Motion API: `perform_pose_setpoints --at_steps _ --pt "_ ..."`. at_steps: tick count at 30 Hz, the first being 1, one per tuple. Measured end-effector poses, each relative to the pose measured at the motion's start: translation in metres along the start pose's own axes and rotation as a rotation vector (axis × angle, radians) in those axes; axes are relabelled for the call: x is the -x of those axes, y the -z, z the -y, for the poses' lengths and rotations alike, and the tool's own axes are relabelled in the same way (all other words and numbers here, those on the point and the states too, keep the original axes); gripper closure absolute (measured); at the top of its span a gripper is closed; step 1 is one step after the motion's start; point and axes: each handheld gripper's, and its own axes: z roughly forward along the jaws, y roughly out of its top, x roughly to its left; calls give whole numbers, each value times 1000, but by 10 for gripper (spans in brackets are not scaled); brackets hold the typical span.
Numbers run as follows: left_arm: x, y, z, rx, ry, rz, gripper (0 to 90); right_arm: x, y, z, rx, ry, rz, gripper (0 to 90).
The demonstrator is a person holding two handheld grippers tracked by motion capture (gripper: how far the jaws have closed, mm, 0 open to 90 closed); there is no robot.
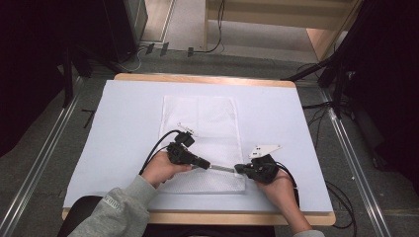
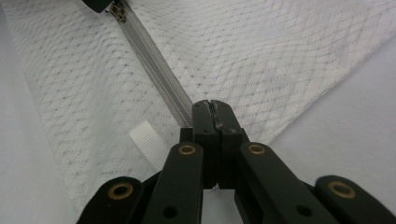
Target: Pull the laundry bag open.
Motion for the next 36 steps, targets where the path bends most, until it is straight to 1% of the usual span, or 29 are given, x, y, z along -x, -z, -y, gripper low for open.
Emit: perform_pose_setpoints --at_steps 2,5,7,14,16,23,27,29,31,33,36 --pt "-1 2 2 -4 5 0 878 0 0 0 0 -1 0 900" --pt "-1 5 4 -8 -4 -5 878 0 0 0 3 1 -1 900" --pt "-1 7 5 -3 -3 -9 878 0 0 0 -1 -7 -2 900" --pt "-3 10 6 -3 -5 -24 878 1 0 0 -1 -6 -4 900" --pt "-4 13 7 -16 -9 -27 878 1 0 1 1 -8 -8 900" --pt "-3 19 11 -9 -11 -37 877 2 0 1 3 -14 -12 900" --pt "-4 22 13 -11 -13 -33 878 2 0 1 4 -16 -16 900" --pt "-5 24 14 -11 -6 -24 878 3 0 1 5 -19 -21 900" --pt "-6 25 15 -10 -8 -22 877 3 0 1 7 -19 -21 900" --pt "-6 25 15 -7 -5 -12 877 3 0 1 7 -18 -21 900" --pt "-6 26 15 -12 -6 -11 878 3 0 1 7 -19 -21 900"
